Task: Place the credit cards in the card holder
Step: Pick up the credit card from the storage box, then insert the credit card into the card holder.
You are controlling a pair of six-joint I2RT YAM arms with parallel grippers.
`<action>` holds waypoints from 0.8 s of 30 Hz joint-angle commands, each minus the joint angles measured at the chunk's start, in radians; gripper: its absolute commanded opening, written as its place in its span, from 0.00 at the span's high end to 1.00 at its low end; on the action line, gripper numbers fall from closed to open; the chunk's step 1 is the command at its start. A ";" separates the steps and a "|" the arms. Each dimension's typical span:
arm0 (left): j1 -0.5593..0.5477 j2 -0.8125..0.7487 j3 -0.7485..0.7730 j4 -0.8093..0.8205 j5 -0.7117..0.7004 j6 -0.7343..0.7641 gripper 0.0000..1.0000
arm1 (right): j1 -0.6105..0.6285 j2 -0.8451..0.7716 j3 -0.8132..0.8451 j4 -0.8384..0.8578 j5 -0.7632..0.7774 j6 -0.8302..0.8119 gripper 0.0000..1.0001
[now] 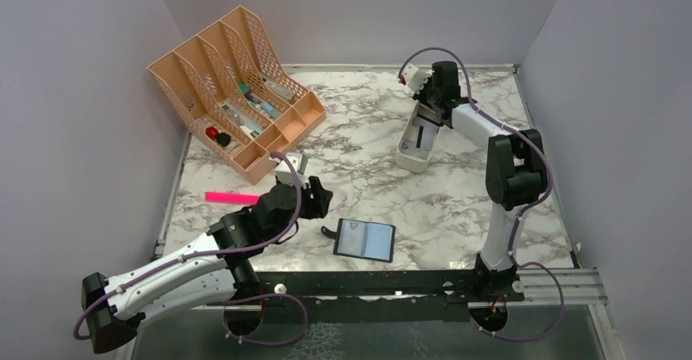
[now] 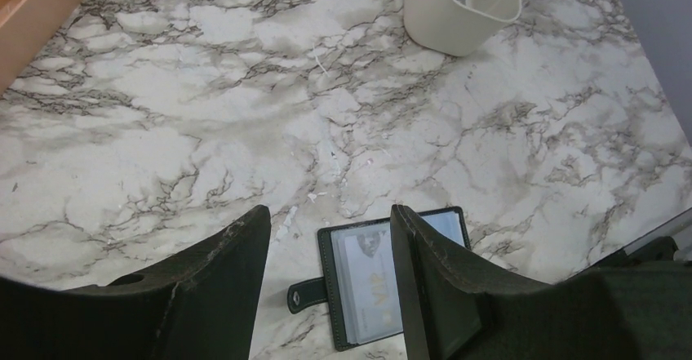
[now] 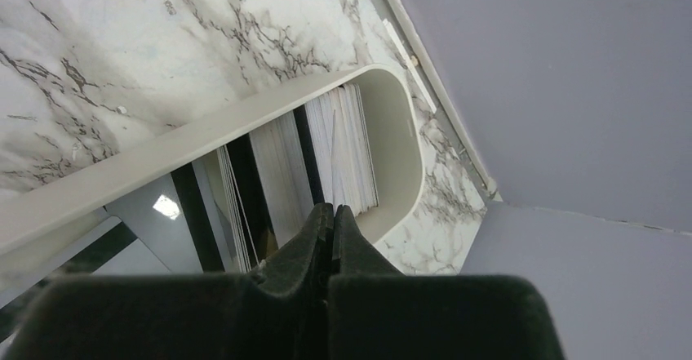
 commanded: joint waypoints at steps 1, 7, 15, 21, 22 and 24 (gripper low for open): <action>0.004 0.038 -0.043 0.010 0.016 -0.065 0.41 | 0.032 -0.112 -0.034 0.009 0.078 0.047 0.99; 0.005 0.123 -0.057 0.019 0.084 -0.118 0.44 | 0.072 -0.260 -0.059 -0.047 0.078 0.278 0.99; 0.037 0.244 -0.053 0.002 0.200 -0.134 0.40 | 0.139 -0.499 -0.168 -0.228 -0.037 0.749 0.99; 0.078 0.255 -0.100 0.000 0.231 -0.147 0.33 | 0.142 -0.639 -0.266 -0.362 -0.233 1.085 0.99; 0.081 0.257 -0.109 0.008 0.237 -0.147 0.31 | 0.142 -0.681 -0.300 -0.358 -0.268 1.132 0.99; 0.085 0.267 -0.128 0.031 0.251 -0.146 0.30 | 0.142 -0.733 -0.359 -0.363 -0.318 1.204 0.99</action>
